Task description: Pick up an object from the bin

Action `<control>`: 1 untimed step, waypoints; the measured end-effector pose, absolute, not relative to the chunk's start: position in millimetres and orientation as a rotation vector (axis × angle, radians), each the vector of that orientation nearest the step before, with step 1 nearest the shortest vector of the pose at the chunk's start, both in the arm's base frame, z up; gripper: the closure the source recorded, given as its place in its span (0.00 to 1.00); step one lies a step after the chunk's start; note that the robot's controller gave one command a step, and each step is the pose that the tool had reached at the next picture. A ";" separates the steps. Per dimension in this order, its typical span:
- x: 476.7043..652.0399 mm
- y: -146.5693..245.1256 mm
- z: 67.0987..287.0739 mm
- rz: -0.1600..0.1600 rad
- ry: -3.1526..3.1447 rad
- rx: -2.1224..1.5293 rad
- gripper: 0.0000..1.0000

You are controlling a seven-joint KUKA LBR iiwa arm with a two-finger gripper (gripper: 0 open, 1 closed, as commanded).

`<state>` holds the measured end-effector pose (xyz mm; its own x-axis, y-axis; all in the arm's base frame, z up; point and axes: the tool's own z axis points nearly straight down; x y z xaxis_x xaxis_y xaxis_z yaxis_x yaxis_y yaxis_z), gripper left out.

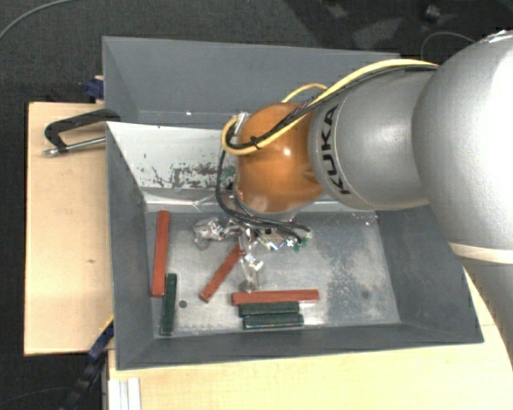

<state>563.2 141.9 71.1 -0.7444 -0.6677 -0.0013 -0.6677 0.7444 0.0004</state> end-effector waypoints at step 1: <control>563.5 141.7 71.3 0.001 2.933 -1.121 1.00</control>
Offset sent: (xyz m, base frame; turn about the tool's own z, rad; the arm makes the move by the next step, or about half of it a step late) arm 0.0000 0.0000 0.0000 0.0000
